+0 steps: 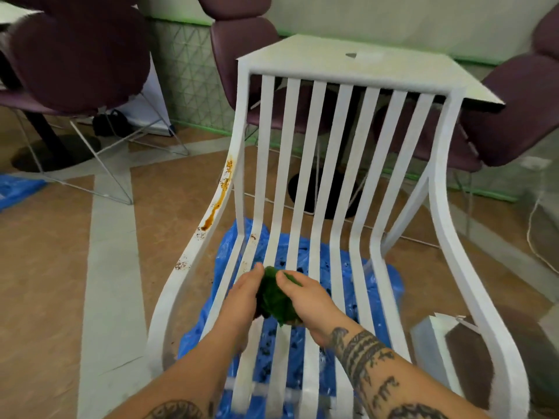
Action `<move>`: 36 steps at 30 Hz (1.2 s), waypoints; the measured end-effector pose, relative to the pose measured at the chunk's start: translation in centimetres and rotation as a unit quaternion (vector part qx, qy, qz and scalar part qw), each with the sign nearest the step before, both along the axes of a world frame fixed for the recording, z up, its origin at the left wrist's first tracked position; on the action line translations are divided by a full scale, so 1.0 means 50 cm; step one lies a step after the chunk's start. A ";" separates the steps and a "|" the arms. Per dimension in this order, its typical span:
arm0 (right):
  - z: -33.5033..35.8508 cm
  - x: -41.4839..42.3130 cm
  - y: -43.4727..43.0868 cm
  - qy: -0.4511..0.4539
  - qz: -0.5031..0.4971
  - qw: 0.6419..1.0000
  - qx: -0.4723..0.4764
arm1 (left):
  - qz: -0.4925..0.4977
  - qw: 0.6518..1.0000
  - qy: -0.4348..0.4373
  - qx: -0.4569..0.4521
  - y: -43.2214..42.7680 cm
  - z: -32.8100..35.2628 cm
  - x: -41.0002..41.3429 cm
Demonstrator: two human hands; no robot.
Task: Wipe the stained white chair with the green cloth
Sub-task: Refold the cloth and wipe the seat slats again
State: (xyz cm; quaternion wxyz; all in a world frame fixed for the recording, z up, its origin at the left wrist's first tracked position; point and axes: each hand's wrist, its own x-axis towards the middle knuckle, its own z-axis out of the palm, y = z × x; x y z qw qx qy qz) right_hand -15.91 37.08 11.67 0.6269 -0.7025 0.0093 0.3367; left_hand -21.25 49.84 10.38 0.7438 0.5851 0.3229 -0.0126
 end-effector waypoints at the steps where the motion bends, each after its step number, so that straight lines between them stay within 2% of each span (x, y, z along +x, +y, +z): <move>1: 0.019 -0.004 -0.003 0.008 -0.015 1.000 0.011 | -0.004 1.000 -0.012 0.003 -0.006 0.016 -0.001; 4: 0.060 -0.007 -0.023 -0.002 -0.013 1.000 0.015 | 0.015 0.997 -0.034 0.060 -0.005 0.047 0.000; 7: 0.086 -0.008 -0.052 -0.056 0.008 0.998 0.000 | 0.014 0.996 -0.054 0.068 -0.001 0.079 -0.005; 11: 0.107 -0.020 -0.069 -0.097 -0.035 0.994 0.036 | 0.033 0.995 -0.083 0.050 -0.011 0.109 -0.008; 16: 0.093 -0.049 -0.051 -0.032 -0.026 0.992 0.116 | 0.075 0.993 -0.091 -0.013 -0.040 0.111 -0.014; 21: 0.070 -0.055 -0.034 -0.045 -0.100 0.989 0.103 | 0.045 0.997 -0.054 -0.038 -0.045 0.093 -0.026; 26: 0.061 -0.050 -0.039 0.015 -0.114 0.986 0.119 | 0.027 0.999 -0.029 -0.034 -0.041 0.079 -0.031; 30: 0.063 -0.051 -0.048 0.075 -0.140 0.975 0.156 | 0.026 0.999 -0.043 0.009 -0.050 0.086 -0.031; 36: 0.094 -0.065 -0.069 0.094 -0.152 0.964 0.197 | -0.009 0.992 -0.080 0.094 -0.057 0.114 -0.047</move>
